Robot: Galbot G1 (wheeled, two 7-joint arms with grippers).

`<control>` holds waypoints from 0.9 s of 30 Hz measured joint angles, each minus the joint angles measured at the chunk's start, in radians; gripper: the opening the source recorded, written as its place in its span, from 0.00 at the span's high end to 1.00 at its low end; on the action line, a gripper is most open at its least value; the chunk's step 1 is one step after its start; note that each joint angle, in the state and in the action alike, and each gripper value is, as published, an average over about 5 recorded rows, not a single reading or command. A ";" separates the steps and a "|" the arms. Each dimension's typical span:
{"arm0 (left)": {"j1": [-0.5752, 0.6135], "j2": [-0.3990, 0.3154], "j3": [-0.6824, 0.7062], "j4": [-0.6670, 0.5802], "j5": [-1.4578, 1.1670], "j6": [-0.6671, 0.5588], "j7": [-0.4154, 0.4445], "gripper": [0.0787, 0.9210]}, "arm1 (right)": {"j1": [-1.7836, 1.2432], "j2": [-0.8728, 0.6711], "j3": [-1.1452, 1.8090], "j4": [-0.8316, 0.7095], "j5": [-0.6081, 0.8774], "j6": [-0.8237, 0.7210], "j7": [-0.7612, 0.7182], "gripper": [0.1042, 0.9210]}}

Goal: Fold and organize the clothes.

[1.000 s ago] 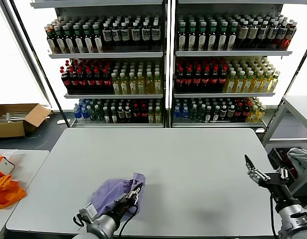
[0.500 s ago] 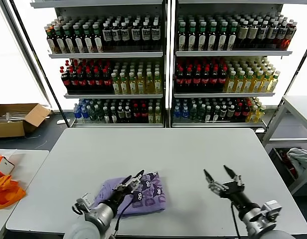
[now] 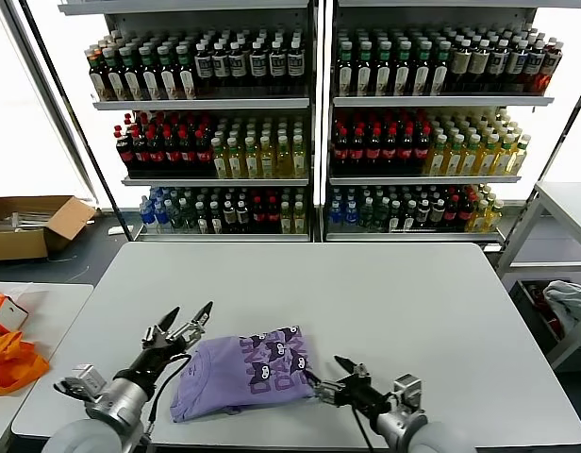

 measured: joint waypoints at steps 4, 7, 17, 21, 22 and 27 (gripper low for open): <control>0.027 -0.003 -0.060 -0.017 0.013 0.001 0.016 0.12 | 0.048 0.025 -0.072 -0.038 0.007 -0.014 0.026 0.28; 0.044 -0.008 -0.097 -0.028 0.018 0.002 0.022 0.12 | 0.071 0.044 -0.104 -0.054 0.012 -0.016 0.040 0.39; 0.066 -0.032 -0.155 -0.032 0.023 0.007 0.027 0.12 | 0.094 0.071 -0.141 -0.065 0.012 -0.008 0.063 0.74; 0.065 -0.031 -0.176 -0.022 0.022 0.004 0.027 0.12 | 0.080 0.067 -0.110 -0.050 0.000 0.000 0.060 0.88; 0.065 -0.031 -0.182 -0.019 0.020 0.004 0.028 0.12 | 0.074 0.065 -0.099 -0.044 -0.004 0.001 0.059 0.91; 0.068 -0.034 -0.203 -0.007 0.014 -0.002 0.030 0.12 | 0.018 0.038 -0.022 -0.006 -0.044 -0.005 0.054 0.97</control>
